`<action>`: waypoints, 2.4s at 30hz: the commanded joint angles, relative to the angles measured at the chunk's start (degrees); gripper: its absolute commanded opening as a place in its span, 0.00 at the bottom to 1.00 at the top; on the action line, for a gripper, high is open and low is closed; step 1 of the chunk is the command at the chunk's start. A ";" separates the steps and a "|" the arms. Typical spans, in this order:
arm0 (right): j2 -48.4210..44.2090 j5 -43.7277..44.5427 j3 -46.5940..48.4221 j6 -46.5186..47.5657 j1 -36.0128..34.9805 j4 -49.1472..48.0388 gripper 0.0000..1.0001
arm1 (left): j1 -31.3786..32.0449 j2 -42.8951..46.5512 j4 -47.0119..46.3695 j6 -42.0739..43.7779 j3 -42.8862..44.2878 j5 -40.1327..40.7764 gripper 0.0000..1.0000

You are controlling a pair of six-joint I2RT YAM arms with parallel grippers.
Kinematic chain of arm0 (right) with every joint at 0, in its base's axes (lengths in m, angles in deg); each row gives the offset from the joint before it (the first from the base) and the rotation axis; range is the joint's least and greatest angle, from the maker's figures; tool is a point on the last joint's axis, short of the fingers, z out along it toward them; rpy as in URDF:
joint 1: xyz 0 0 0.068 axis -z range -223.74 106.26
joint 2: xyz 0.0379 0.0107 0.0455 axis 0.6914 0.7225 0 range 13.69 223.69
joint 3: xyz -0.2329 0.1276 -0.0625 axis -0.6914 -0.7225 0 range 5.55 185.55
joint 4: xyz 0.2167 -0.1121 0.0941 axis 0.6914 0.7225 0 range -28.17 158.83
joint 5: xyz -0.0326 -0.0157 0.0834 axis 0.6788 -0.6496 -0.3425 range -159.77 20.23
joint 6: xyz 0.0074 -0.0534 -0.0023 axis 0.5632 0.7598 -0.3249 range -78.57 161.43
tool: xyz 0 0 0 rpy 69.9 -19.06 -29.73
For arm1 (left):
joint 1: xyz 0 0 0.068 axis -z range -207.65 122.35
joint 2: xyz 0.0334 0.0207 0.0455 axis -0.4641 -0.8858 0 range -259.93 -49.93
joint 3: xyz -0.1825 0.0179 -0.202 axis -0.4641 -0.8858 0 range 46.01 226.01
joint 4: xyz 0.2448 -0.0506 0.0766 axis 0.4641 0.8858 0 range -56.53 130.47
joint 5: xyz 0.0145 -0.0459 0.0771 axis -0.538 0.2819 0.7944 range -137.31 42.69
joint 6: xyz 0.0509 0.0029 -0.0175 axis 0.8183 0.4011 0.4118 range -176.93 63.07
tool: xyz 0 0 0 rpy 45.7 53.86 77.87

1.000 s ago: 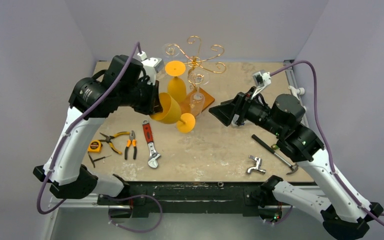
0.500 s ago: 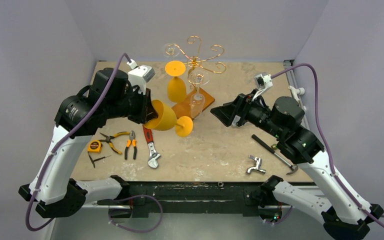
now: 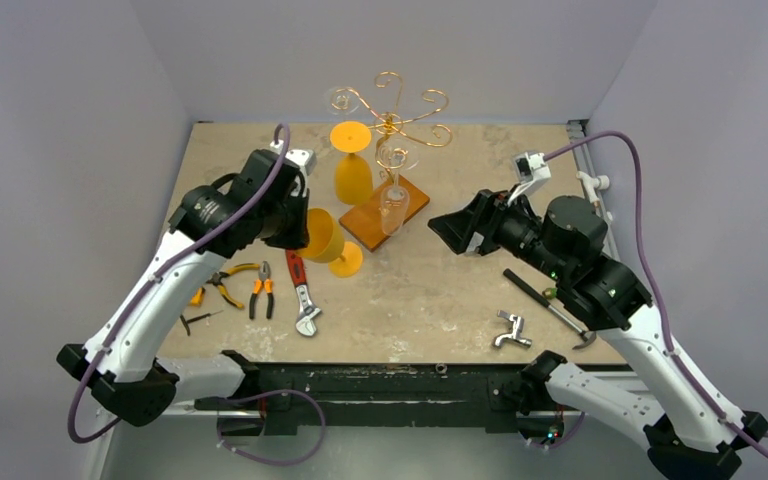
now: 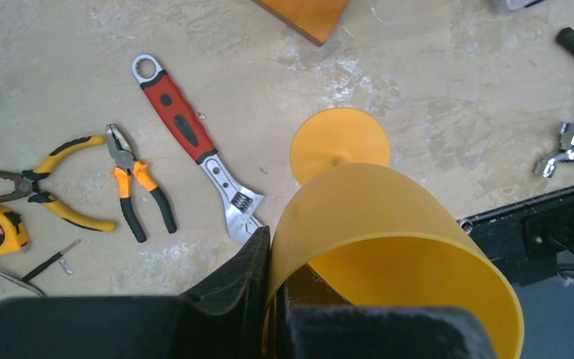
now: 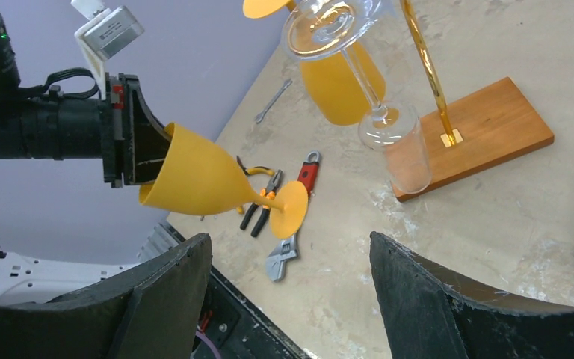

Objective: Take the wine glass off the wine glass rack
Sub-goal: Place the wine glass at the center of the board.

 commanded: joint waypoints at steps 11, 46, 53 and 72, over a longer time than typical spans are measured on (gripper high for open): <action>-1.88 4.24 1.34 1.40 0.07 3.56 0.76 | -3.16 -4.82 -10.93 -2.33 -8.74 3.77 0.00; -0.79 4.49 0.80 3.46 0.11 4.41 0.76 | -5.43 -13.12 -16.57 -1.16 -19.14 7.31 0.00; -1.57 5.11 0.26 3.70 0.13 5.00 0.77 | -5.43 -12.96 -16.60 -1.39 -19.16 7.51 0.01; -2.12 5.32 -0.28 4.10 0.14 4.56 0.77 | -5.45 -10.62 -15.25 -2.60 -17.66 6.81 0.52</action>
